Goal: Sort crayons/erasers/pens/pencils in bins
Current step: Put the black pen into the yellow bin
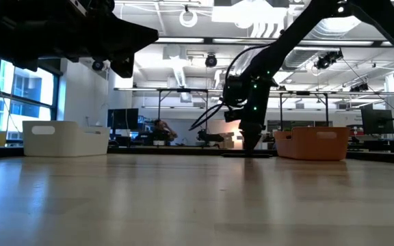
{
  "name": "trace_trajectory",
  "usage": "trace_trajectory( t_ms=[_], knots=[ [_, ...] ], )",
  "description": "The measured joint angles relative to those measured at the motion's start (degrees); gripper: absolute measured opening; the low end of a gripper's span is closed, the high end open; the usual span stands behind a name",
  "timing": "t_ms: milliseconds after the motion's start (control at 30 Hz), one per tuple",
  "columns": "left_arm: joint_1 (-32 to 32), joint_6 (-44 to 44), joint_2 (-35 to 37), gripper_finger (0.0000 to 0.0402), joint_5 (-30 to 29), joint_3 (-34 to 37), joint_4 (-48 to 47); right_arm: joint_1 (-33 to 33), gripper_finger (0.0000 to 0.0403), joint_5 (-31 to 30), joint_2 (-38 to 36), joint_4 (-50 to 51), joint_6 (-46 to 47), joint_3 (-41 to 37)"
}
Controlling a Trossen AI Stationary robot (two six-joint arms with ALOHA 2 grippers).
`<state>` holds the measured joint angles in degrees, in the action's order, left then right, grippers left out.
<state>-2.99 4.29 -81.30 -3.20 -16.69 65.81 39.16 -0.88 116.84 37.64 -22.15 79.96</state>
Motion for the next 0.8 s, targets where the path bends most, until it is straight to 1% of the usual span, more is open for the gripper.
trace_trajectory(
  t_ms=[233,333,500,667,800],
  knots=[
    [0.0,0.0,0.0,0.0,0.0,0.0,0.0,0.7,0.0149,1.1,1.1,-0.3,-0.4,0.0],
    [0.0,0.0,0.0,0.0,0.0,0.0,0.0,0.7,0.0142,2.1,1.1,0.2,-0.4,0.0],
    [0.0,0.0,0.0,0.0,0.0,0.0,0.0,0.7,0.0104,5.0,1.2,1.4,1.4,0.0],
    [0.0,0.0,0.0,0.0,0.0,0.0,0.0,-0.1,0.0059,5.0,1.2,2.7,2.5,0.0],
    [0.0,0.0,0.0,0.0,0.0,0.0,0.0,-0.6,0.0034,4.8,1.2,3.1,3.6,0.0]
  ],
)
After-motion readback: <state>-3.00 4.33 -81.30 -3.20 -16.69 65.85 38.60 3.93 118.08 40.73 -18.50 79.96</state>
